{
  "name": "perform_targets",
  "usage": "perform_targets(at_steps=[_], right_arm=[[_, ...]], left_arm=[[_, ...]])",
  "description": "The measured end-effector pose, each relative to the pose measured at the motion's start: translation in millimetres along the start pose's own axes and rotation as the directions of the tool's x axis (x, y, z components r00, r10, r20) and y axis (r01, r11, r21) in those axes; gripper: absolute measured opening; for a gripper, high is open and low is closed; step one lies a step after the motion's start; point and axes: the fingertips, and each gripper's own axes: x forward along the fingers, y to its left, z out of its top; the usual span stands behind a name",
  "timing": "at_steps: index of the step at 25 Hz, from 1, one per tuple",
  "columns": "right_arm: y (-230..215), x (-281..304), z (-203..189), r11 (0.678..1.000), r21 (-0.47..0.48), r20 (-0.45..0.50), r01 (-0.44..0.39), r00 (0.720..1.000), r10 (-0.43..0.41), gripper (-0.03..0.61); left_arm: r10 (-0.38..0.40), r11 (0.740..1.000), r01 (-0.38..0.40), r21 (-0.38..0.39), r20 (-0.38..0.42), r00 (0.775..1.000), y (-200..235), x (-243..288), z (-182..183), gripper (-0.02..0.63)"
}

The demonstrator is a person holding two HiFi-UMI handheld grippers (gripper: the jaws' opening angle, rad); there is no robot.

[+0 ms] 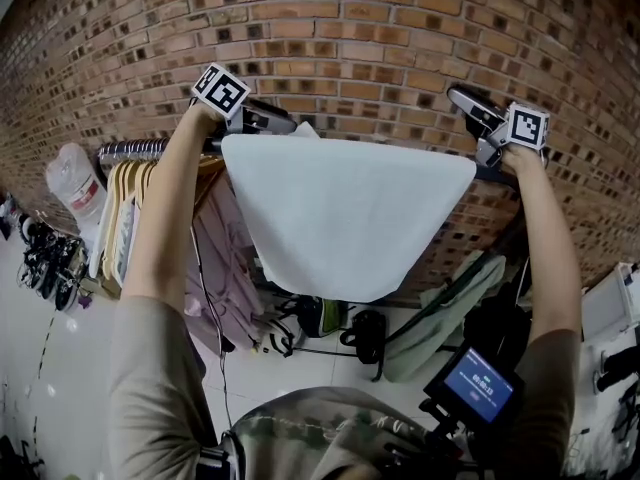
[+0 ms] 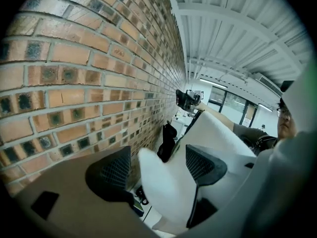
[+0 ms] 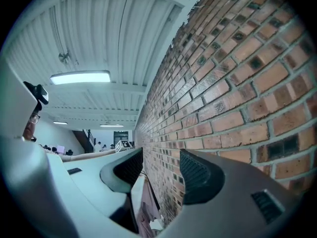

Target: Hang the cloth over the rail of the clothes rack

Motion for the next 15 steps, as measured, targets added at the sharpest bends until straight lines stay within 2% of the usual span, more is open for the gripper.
perform_targets(at_steps=[4,6,12,15], right_arm=[[0.2,-7.1,13.2,1.000,-0.026,0.049,0.008,0.999,-0.006,0.230],[2.1,-11.2,21.4,0.999,-0.034,0.090,0.011,0.996,-0.008,0.230],[9.2,-23.5,44.8,0.997,-0.070,0.193,0.033,0.981,-0.019,0.230],[10.5,-24.7,49.1,0.993,-0.100,0.213,0.055,0.976,-0.033,0.230]], left_arm=[[-0.044,0.999,0.047,0.028,-0.087,0.995,-12.7,11.5,-12.1,0.360],[-0.046,0.998,0.050,0.037,-0.103,0.994,-14.4,13.6,-14.1,0.360],[-0.047,0.998,0.049,0.046,-0.043,0.998,-16.4,11.5,-5.6,0.360],[-0.019,0.999,0.018,0.035,0.031,0.999,-11.0,4.4,6.4,0.360]])
